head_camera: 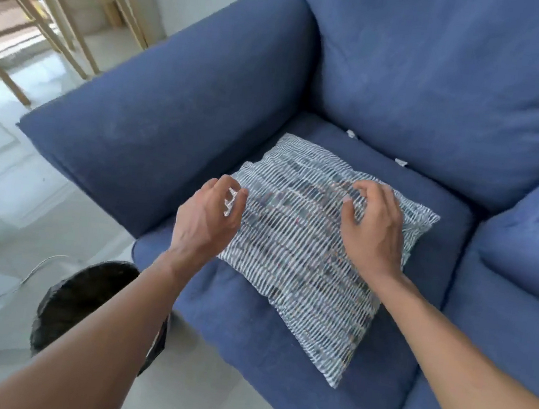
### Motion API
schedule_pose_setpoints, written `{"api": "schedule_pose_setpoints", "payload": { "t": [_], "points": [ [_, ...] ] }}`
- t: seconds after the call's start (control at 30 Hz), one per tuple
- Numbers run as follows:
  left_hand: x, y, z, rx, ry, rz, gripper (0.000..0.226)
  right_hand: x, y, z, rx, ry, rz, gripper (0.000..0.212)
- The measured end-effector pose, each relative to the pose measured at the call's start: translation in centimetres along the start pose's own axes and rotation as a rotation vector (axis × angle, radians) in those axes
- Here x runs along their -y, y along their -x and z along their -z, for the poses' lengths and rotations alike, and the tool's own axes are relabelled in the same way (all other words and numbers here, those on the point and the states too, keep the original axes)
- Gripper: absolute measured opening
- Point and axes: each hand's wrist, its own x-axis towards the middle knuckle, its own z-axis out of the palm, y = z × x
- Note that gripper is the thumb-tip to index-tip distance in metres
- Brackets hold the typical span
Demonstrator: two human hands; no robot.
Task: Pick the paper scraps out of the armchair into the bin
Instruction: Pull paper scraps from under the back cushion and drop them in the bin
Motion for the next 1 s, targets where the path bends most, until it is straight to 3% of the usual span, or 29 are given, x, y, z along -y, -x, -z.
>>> {"api": "schedule_pose_setpoints", "payload": {
  "t": [0.4, 0.57, 0.77, 1.0],
  "points": [
    [-9.1, -8.5, -7.1, 0.056, -0.009, -0.203, 0.029, -9.3, -4.8, 1.2, 0.026, 0.089, -0.276, 0.035],
    [-10.6, -14.5, -10.5, 0.077, 0.158, -0.12, 0.031, -11.1, -8.8, -1.6, 0.069, 0.075, -0.425, 0.052],
    [-10.2, -21.6, -14.7, 0.362, 0.066, -0.04, 0.05, -13.4, -14.2, -5.4, 0.16, 0.054, -0.714, 0.064],
    [-10.1, -26.2, -19.6, 0.439, 0.031, -0.053, 0.051, -16.3, -18.3, -9.3, 0.084, 0.046, -0.921, 0.06]
  ]
}}
